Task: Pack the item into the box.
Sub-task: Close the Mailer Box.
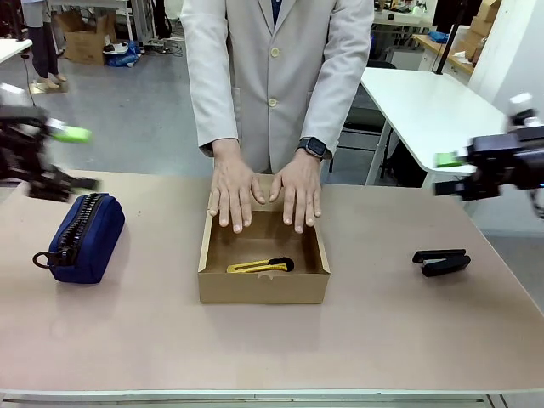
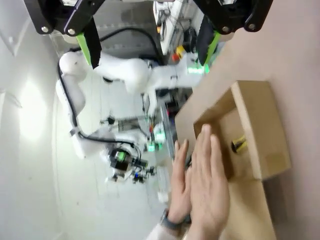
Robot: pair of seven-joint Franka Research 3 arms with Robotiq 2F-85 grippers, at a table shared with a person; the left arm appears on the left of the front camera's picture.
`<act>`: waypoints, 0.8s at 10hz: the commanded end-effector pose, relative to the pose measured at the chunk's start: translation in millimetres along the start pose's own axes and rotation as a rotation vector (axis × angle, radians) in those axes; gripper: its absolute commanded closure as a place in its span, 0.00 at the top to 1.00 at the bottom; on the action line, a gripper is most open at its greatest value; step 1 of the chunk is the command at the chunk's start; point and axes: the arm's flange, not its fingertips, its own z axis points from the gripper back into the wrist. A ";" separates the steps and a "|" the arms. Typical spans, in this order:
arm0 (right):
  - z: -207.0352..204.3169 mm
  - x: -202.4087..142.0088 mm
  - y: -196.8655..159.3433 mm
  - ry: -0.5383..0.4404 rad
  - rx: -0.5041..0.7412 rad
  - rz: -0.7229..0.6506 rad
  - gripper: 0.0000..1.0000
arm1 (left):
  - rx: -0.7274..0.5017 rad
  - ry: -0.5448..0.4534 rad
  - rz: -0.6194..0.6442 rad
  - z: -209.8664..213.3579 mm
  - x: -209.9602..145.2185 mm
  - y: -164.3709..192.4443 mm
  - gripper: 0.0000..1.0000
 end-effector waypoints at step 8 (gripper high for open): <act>-100.2 50.9 -23.2 0.080 -0.029 -0.113 1.00 | 0.072 0.026 0.185 -77.0 80.4 54.1 1.00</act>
